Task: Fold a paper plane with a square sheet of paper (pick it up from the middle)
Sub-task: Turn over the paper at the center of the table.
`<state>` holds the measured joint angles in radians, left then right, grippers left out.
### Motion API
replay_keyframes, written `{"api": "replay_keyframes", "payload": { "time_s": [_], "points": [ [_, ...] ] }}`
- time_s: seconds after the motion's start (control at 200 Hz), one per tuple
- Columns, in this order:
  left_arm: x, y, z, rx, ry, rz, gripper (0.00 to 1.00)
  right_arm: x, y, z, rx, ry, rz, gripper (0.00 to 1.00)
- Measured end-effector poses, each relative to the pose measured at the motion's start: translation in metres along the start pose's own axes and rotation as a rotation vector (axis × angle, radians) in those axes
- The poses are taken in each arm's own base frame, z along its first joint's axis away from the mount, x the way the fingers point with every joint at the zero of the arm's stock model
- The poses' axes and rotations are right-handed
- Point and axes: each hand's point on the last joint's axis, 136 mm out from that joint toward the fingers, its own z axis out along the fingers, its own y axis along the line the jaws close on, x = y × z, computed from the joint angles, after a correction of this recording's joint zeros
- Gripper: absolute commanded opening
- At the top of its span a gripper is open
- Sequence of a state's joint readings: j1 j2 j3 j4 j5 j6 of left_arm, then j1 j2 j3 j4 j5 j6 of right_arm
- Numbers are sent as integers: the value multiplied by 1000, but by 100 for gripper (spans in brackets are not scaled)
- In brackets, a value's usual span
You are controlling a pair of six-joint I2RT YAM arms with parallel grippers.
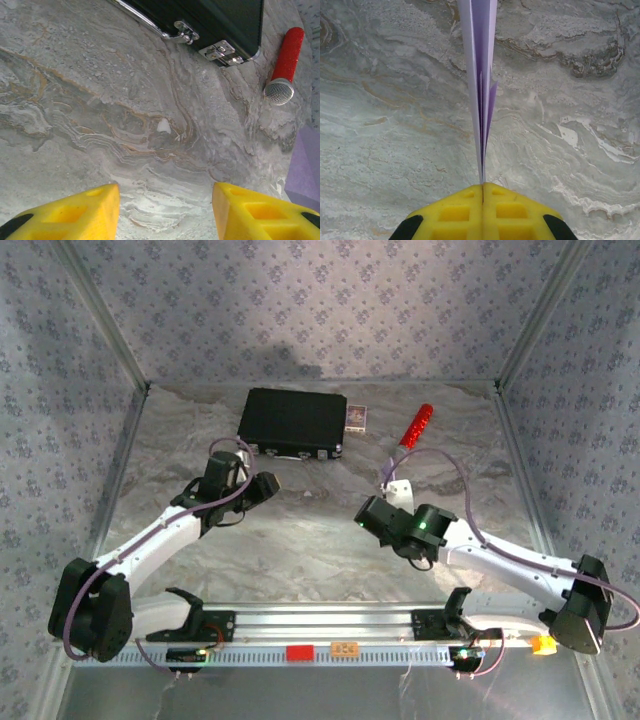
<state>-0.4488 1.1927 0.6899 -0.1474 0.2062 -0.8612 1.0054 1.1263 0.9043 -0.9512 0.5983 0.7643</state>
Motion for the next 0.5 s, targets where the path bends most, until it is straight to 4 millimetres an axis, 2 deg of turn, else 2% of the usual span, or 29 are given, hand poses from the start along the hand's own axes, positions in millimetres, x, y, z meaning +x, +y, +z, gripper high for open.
{"api": "replay_keyframes", "payload": {
  "time_s": [0.35, 0.5],
  "points": [
    [0, 6, 0, -13, 5, -15, 51, 3, 8, 5, 14, -2, -60, 2],
    [0, 7, 0, -12, 6, -20, 52, 11, 14, 12, 39, 30, -135, 2]
  ]
}}
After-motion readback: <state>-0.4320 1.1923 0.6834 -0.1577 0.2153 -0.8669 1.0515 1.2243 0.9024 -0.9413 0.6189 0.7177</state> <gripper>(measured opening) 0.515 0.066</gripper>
